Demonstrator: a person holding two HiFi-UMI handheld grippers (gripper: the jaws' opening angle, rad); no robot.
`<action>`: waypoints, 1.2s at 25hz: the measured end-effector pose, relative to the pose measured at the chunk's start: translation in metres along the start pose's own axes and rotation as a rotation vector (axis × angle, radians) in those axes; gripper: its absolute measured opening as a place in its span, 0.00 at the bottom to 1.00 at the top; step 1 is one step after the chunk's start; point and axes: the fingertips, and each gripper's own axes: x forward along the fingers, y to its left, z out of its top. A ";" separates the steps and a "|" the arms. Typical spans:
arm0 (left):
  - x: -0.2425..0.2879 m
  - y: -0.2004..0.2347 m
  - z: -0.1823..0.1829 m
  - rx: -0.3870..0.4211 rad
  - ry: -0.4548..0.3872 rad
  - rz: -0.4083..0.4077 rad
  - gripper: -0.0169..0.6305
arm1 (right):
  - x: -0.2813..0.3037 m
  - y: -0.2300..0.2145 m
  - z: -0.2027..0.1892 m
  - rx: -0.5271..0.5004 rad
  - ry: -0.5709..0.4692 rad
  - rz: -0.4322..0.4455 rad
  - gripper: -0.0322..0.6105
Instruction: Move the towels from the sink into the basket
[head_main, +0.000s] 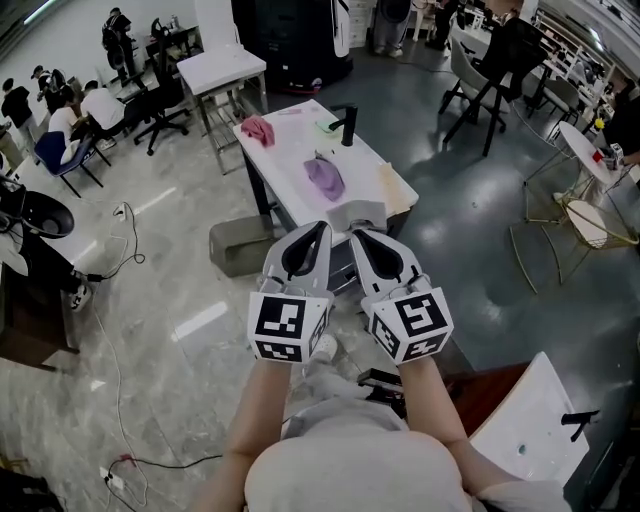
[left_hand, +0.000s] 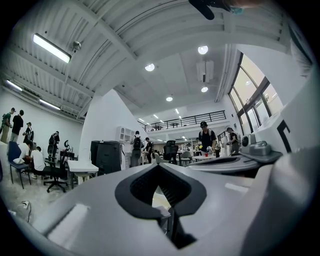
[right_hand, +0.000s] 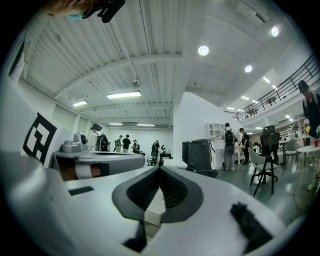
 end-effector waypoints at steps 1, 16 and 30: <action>0.004 0.004 -0.003 -0.003 0.001 0.002 0.03 | 0.006 -0.003 -0.002 0.002 -0.001 0.003 0.08; 0.095 0.070 -0.033 -0.013 0.064 -0.011 0.03 | 0.105 -0.058 -0.019 0.022 0.014 -0.008 0.08; 0.198 0.095 -0.076 -0.024 0.155 -0.114 0.03 | 0.173 -0.136 -0.050 0.074 0.077 -0.087 0.08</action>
